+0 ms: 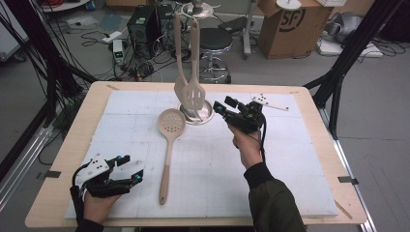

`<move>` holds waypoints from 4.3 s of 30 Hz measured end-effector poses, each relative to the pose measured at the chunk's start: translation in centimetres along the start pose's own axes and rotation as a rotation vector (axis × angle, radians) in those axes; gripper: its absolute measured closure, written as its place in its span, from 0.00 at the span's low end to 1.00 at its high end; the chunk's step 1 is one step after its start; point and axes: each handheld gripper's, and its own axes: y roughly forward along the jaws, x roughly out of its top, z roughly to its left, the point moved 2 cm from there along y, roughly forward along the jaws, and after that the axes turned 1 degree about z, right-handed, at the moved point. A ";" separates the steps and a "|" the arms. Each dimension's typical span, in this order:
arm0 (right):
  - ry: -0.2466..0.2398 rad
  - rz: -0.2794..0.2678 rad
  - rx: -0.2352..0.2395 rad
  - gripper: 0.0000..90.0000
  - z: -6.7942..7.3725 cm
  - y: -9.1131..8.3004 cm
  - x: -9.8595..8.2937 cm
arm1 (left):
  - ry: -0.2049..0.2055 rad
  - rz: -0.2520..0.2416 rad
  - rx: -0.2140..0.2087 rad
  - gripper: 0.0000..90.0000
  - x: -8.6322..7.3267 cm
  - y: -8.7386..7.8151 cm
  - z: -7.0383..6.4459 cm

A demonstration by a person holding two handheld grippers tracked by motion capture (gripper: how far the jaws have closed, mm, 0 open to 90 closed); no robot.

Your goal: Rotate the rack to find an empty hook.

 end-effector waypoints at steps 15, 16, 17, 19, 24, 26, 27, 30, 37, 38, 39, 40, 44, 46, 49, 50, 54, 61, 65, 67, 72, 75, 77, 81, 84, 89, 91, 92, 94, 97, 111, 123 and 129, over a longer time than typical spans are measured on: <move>-0.031 -0.094 0.035 0.54 1.1 1.3 3.8 | -0.006 -0.004 0.001 0.26 -0.1 -0.1 0.1; -0.034 -0.100 0.034 0.55 1.1 1.4 3.9 | -0.008 -0.003 0.001 0.26 -0.1 -0.1 0.2; -0.030 -0.100 0.034 0.56 1.1 1.5 4.0 | -0.010 -0.004 0.000 0.26 -0.1 -0.1 0.2; -0.027 -0.104 0.039 0.59 1.1 1.8 4.4 | -0.011 -0.005 -0.001 0.26 -0.1 -0.1 0.2; -0.026 -0.144 0.054 0.69 1.3 2.4 5.7 | -0.017 -0.011 0.000 0.26 -0.1 -0.2 0.3; -0.021 -0.147 0.053 0.70 1.3 2.6 6.1 | -0.018 -0.013 -0.001 0.26 -0.1 -0.1 0.4; -0.015 -0.155 0.050 0.72 1.3 2.7 6.3 | -0.020 -0.014 -0.002 0.26 -0.1 -0.1 0.3; 0.004 -0.183 0.057 0.77 1.1 3.0 7.0 | -0.018 -0.012 -0.002 0.26 -0.1 0.0 0.3; -0.004 -0.192 0.070 0.92 1.5 3.3 8.5 | -0.022 -0.026 -0.008 0.27 0.0 -0.2 0.2; -0.006 -0.198 0.071 0.94 1.6 3.4 8.7 | -0.021 -0.026 -0.010 0.27 0.0 -0.2 0.2; -0.007 -0.202 0.071 0.95 1.7 3.5 9.0 | -0.021 -0.023 -0.012 0.27 -0.1 -0.2 0.2; -0.011 -0.204 0.071 0.96 1.8 3.6 9.2 | -0.022 -0.022 -0.013 0.27 -0.1 -0.1 0.1; -0.010 -0.226 0.079 1.00 2.1 4.0 10.4 | -0.034 -0.022 -0.016 0.27 -0.2 -0.2 0.3; -0.010 -0.251 0.080 1.00 2.1 4.0 10.7 | -0.037 -0.022 -0.014 0.27 -0.2 -0.3 0.4; 0.043 -0.272 0.066 1.00 1.4 4.1 10.8 | -0.039 -0.029 -0.019 0.27 -0.1 -0.3 0.4; 0.055 -0.276 0.059 1.00 1.2 4.1 11.0 | -0.037 -0.028 -0.019 0.27 -0.1 -0.4 0.3; 0.040 -0.294 0.039 1.00 1.0 4.4 12.2 | -0.041 -0.031 -0.026 0.27 -0.1 -0.5 0.3; 0.015 -0.299 0.017 1.00 1.1 5.6 13.6 | -0.043 -0.040 -0.024 0.27 -0.1 -0.6 0.5; -0.002 -0.298 0.010 1.00 1.2 6.4 14.4 | -0.041 -0.044 -0.025 0.27 0.0 -0.7 0.5; 0.000 -0.312 0.011 1.00 1.2 6.6 14.8 | -0.043 -0.046 -0.024 0.27 0.0 -0.7 0.6; 0.014 -0.307 -0.015 1.00 0.5 7.4 15.2 | -0.043 -0.047 -0.021 0.27 0.0 -0.8 0.7; 0.017 -0.312 -0.021 1.00 0.2 8.0 15.5 | -0.042 -0.046 -0.018 0.27 0.0 -0.7 0.8; 0.017 -0.308 -0.025 1.00 0.0 8.4 15.6 | -0.043 -0.044 -0.018 0.27 0.0 -0.7 0.8; 0.009 -0.312 -0.020 1.00 -0.3 8.8 15.8 | -0.041 -0.043 -0.019 0.27 -0.1 -0.7 0.8; -0.008 -0.314 -0.013 1.00 -0.2 8.7 16.0 | -0.040 -0.041 -0.016 0.27 -0.1 -0.7 0.9; -0.013 -0.306 -0.005 1.00 0.1 8.5 16.1 | -0.042 -0.045 -0.017 0.27 -0.1 -0.8 0.8; -0.024 -0.301 0.002 1.00 0.2 8.5 16.1 | -0.040 -0.043 -0.015 0.27 -0.1 -0.7 0.8; -0.032 -0.295 0.002 1.00 0.3 8.4 16.1 | -0.038 -0.042 -0.016 0.27 -0.1 -0.7 0.8; -0.047 -0.288 0.011 1.00 0.6 8.4 16.0 | -0.036 -0.039 -0.018 0.27 -0.1 -0.7 0.7; -0.068 -0.275 0.012 1.00 0.9 8.4 15.9 | -0.037 -0.041 -0.018 0.27 0.0 -0.7 0.7; -0.096 -0.283 0.020 1.00 1.6 7.9 15.5 | -0.035 -0.036 -0.020 0.27 -0.1 -0.6 0.6; -0.152 -0.263 0.037 1.00 2.4 7.8 15.6 | -0.032 -0.032 -0.022 0.27 -0.1 -0.5 0.6; -0.183 -0.237 0.043 1.00 3.3 8.4 15.3 | -0.031 -0.034 -0.021 0.27 0.0 -0.5 0.5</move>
